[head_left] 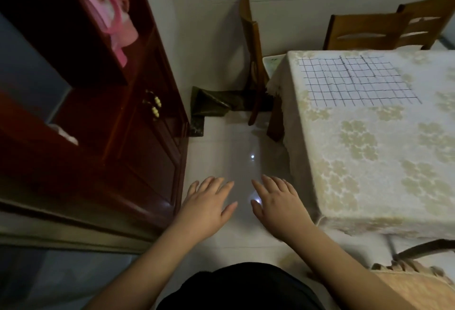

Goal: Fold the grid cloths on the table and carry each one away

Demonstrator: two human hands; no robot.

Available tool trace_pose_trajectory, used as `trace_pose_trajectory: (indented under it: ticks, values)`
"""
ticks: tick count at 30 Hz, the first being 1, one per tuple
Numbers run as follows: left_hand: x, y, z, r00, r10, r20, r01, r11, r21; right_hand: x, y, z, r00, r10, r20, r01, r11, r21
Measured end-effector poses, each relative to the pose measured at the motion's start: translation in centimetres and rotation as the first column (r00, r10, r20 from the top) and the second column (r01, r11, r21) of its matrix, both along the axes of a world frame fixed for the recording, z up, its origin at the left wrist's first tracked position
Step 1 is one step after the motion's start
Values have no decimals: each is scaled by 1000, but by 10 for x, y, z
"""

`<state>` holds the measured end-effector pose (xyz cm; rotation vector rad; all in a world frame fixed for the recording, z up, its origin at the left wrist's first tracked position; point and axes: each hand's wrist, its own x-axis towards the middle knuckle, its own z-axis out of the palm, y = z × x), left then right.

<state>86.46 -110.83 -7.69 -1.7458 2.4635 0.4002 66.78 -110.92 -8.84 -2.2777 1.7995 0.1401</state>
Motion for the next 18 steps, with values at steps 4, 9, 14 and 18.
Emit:
trace_pose_trajectory:
  ticks: [4, 9, 14, 18]
  values:
    - [-13, -55, -4, 998, -63, 7, 63, 998, 10, -13, -41, 1, 999, -50, 21, 49, 998, 25]
    - [-26, -138, -12, 994, -101, -38, 102, 995, 14, -27, -96, -5, 989, -146, 6, 146, 989, 28]
    - [-31, -225, -12, 977, -202, -68, 204, 979, 24, -23, -165, -7, 973, -229, 13, 229, 973, -24]
    - [-30, -285, -6, 953, -295, -73, 299, 953, 43, -12, -220, -3, 956, -291, 33, 292, 956, -24]
